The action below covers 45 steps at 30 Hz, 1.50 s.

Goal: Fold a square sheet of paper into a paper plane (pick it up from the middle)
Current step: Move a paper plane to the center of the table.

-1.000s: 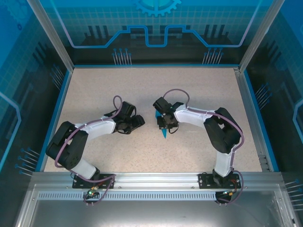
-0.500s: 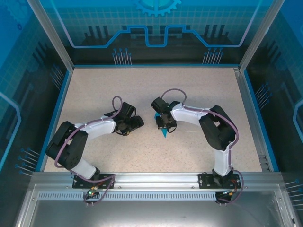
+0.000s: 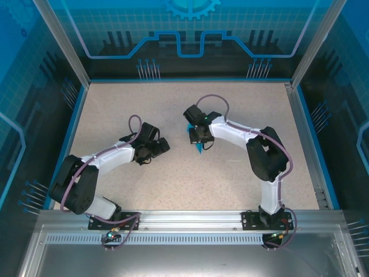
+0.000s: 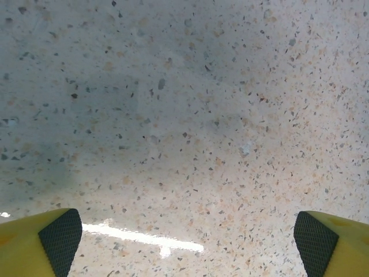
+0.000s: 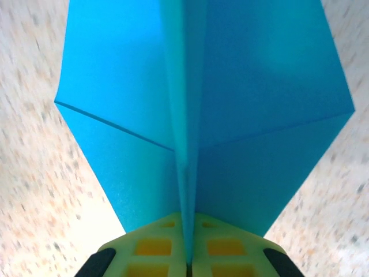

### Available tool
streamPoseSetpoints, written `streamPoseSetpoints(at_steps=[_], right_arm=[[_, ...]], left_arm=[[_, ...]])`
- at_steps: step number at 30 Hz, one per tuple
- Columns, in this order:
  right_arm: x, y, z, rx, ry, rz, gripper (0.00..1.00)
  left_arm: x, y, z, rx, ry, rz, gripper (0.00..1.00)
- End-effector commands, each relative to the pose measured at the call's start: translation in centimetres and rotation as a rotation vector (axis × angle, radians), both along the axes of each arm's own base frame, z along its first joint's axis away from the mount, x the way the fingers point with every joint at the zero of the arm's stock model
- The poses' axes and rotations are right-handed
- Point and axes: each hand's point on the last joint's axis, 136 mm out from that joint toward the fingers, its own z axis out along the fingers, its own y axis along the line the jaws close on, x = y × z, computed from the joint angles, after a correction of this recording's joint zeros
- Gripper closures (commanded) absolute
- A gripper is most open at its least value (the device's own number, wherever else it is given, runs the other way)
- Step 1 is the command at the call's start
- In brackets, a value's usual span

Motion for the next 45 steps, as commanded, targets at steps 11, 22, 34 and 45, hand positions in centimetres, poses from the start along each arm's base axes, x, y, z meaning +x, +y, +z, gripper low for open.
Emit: streamPoseSetpoints(at_steps=[11, 22, 34, 45], right_arm=[[3.9, -1.8, -4.1, -0.135, 0.079, 0.013, 0.89], [2.9, -1.8, -7.3, -0.137, 0.149, -0.002, 0.87], [4.5, -0.5, 3.5, -0.003, -0.045, 0.006, 0.58], [3.1, -9.1, 14.4, 0.064, -0.394, -0.126, 0.05]], left_arm=[[0.0, 0.9, 0.5, 0.05, 0.013, -0.017, 0.02], [-0.1, 0.9, 0.4, 0.047, 0.016, -0.02, 0.02], [1.3, 1.2, 3.7, 0.083, -0.044, -0.021, 0.01], [3.6, 7.9, 10.2, 0.203, -0.248, 0.099, 0.01]])
